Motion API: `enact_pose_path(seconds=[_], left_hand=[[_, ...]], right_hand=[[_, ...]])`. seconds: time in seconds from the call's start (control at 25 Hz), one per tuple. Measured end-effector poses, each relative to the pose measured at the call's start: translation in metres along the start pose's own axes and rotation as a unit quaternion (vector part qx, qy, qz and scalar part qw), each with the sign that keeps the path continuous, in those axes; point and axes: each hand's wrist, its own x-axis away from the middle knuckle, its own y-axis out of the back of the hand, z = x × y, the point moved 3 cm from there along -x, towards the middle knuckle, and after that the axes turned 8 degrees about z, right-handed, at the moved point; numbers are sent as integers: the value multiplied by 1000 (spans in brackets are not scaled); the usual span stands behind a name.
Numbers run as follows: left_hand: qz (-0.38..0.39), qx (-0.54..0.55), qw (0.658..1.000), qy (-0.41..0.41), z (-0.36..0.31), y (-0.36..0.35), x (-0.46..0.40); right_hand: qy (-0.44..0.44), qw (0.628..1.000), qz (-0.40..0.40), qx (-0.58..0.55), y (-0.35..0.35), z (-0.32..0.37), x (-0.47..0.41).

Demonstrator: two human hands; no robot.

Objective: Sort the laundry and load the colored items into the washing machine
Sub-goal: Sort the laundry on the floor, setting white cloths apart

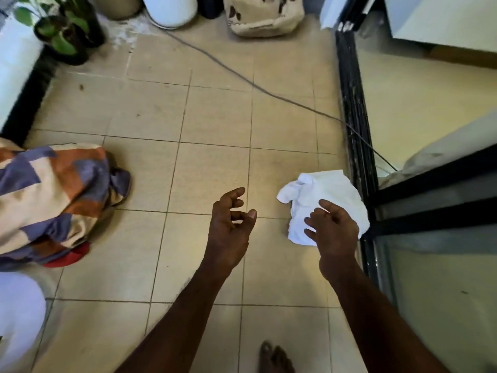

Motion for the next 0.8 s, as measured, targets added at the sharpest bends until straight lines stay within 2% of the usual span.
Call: enact_pose_path(seconds=[0.28,0.68,0.8], left_hand=[[9,-42,999,-5,-5,-32,-5],[-9,-47,999,-5,-8,-35,-12],[-21,-68,997,-19,-12,-28,-13]], right_hand=[[-17,1000,-19,-5,50,-5,-11],[-22,999,17,37,43,7,-30],[-4,994,28,106,36,14,-31]])
